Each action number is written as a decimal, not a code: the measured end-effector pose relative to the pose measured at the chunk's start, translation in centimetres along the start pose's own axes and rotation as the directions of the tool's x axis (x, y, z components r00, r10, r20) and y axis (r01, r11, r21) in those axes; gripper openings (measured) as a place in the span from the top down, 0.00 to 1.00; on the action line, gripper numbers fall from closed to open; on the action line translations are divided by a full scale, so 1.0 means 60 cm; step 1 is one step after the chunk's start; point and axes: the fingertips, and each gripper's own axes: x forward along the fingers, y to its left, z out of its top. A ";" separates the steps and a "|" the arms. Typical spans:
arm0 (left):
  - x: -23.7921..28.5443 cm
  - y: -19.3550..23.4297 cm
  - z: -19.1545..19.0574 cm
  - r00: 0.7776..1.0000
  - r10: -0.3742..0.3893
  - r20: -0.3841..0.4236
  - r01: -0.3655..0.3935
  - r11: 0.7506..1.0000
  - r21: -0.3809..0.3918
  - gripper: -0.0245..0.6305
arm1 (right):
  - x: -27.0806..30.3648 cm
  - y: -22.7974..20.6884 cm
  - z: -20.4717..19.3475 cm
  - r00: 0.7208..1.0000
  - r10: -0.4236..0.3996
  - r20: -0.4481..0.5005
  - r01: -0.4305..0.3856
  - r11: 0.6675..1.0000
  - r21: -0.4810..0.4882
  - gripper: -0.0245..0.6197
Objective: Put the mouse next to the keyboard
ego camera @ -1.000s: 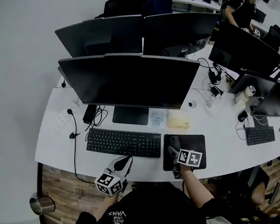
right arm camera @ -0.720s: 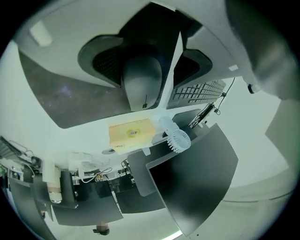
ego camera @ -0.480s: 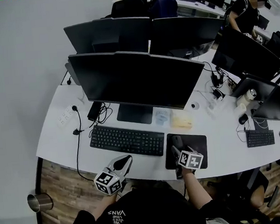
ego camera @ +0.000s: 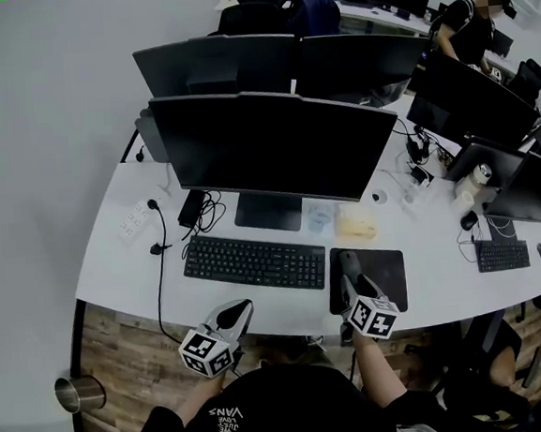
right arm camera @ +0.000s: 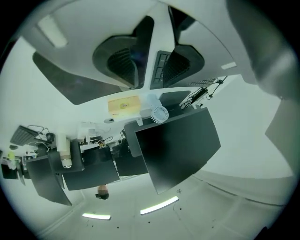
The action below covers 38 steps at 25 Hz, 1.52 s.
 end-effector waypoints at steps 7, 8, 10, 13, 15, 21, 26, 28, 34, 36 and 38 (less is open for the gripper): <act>-0.052 -0.002 -0.004 1.000 -0.021 0.012 0.021 1.000 0.011 0.96 | -0.051 0.059 -0.013 0.996 0.031 0.084 -0.029 0.999 -0.020 0.94; -0.059 -0.003 -0.004 1.000 -0.025 0.014 0.025 1.000 0.012 0.96 | -0.059 0.068 -0.014 0.994 0.040 0.097 -0.038 0.999 -0.019 0.95; -0.072 -0.006 -0.006 0.999 -0.033 0.018 0.033 0.999 0.014 0.96 | -0.073 0.088 -0.017 0.991 0.066 0.118 -0.064 0.998 -0.020 0.95; -0.089 -0.010 -0.006 0.999 -0.035 0.029 0.035 0.999 0.013 0.96 | -0.090 0.117 -0.024 0.985 0.116 0.129 -0.113 0.993 -0.026 0.95; -0.101 -0.012 -0.007 0.999 -0.029 0.036 0.028 1.000 0.012 0.96 | -0.098 0.135 -0.030 0.981 0.147 0.126 -0.144 0.989 -0.033 0.95; -0.122 -0.022 -0.011 0.998 0.022 0.064 -0.022 1.000 0.003 0.96 | -0.113 0.169 -0.040 0.967 0.238 0.091 -0.231 0.969 -0.090 0.95; -0.116 -0.058 -0.011 0.994 0.060 0.093 -0.059 0.998 -0.007 0.96 | -0.133 0.170 -0.036 0.951 0.304 0.055 -0.293 0.945 -0.147 0.95; -0.111 -0.081 -0.013 0.993 0.062 0.097 -0.062 0.998 -0.003 0.96 | -0.145 0.164 -0.032 0.946 0.322 0.046 -0.310 0.935 -0.172 0.95; -0.099 -0.138 -0.033 0.992 0.091 0.091 -0.092 0.996 0.002 0.96 | -0.177 0.145 -0.030 0.922 0.388 0.018 -0.373 0.897 -0.239 0.95; -0.095 -0.161 -0.040 0.991 0.100 0.093 -0.100 0.995 0.003 0.96 | -0.188 0.132 -0.034 0.915 0.403 0.004 -0.388 0.885 -0.259 0.95; -0.092 -0.182 -0.047 0.989 0.110 0.095 -0.110 0.994 0.004 0.96 | -0.199 0.122 -0.040 0.908 0.418 -0.011 -0.406 0.873 -0.270 0.95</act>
